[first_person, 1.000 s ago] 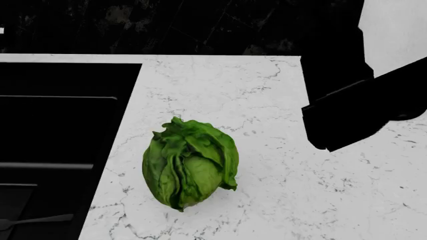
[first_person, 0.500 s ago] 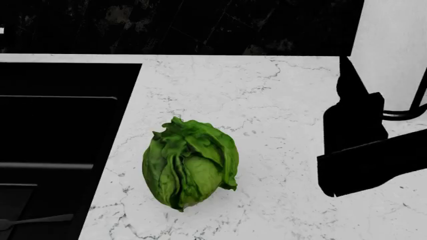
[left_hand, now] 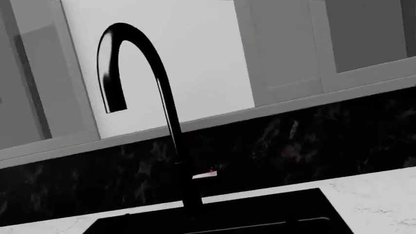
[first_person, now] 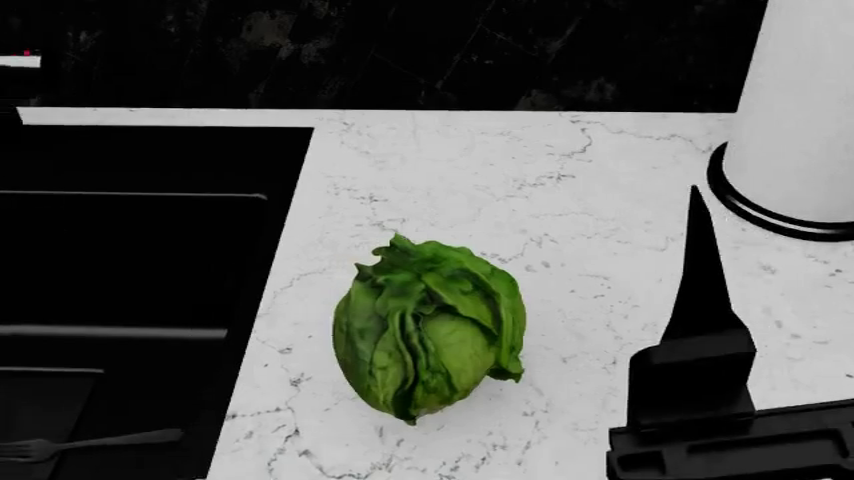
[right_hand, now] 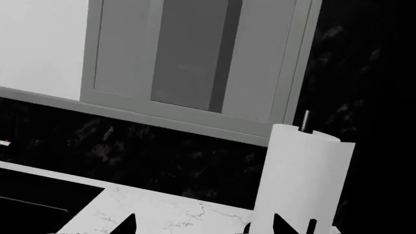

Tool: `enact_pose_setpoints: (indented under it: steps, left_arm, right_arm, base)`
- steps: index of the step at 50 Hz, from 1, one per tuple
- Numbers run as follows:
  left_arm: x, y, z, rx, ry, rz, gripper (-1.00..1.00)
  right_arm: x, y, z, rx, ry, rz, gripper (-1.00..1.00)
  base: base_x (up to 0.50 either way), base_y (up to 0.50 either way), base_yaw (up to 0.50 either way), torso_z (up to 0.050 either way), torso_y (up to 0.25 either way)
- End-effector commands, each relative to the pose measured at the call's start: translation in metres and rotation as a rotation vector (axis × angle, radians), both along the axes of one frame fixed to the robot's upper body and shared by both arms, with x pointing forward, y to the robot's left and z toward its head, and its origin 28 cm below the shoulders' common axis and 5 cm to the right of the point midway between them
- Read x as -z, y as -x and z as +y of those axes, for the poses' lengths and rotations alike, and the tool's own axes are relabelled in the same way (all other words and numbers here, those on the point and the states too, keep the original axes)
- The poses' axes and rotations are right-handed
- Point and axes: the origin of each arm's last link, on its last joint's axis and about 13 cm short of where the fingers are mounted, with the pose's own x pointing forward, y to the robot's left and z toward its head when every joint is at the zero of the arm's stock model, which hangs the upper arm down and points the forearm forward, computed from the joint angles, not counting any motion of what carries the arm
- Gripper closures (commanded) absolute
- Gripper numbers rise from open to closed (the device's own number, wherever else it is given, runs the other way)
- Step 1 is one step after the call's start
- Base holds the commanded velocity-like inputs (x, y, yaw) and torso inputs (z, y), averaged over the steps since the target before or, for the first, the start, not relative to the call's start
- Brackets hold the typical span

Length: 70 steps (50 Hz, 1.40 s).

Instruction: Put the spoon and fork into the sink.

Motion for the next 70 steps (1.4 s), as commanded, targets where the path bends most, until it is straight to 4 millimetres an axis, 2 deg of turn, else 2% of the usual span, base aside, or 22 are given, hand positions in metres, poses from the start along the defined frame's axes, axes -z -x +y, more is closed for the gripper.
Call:
enact_pose_setpoints:
  steps: [1, 6, 40, 65, 70]
  left_arm:
    - [0.001, 0.0016, 0.0006, -0.008, 0.057, -0.038, -1.0]
    - [-0.0002, 0.0018, -0.0007, -0.003, 0.058, -0.043, -1.0]
    - [0.0063, -0.0011, -0.001, 0.002, 0.075, -0.039, -1.0]
    - [0.003, -0.0018, -0.003, 0.011, 0.064, -0.037, -1.0]
    - [0.0041, -0.0023, -0.0025, 0.009, 0.066, -0.035, -1.0]
  right_arm:
    - [0.0022, 0.0008, 0.0038, -0.038, -0.008, -0.081, -1.0]
    - [-0.0016, 0.0024, 0.0037, -0.057, 0.002, -0.095, -1.0]
    - [0.0057, -0.0021, 0.0037, -0.098, 0.009, -0.096, -1.0]
    - [0.0071, -0.0029, 0.0045, -0.111, -0.012, -0.098, -1.0]
    - [0.0072, -0.0029, 0.0052, -0.109, -0.038, -0.101, -1.0]
  base:
    - [0.0, 0.5, 0.0, 0.0, 0.0]
    - [0.0, 0.5, 0.0, 0.0, 0.0]
    - [0.0, 0.5, 0.0, 0.0, 0.0]
    - [0.0, 0.5, 0.0, 0.0, 0.0]
    - [0.0, 0.09, 0.0, 0.0, 0.0]
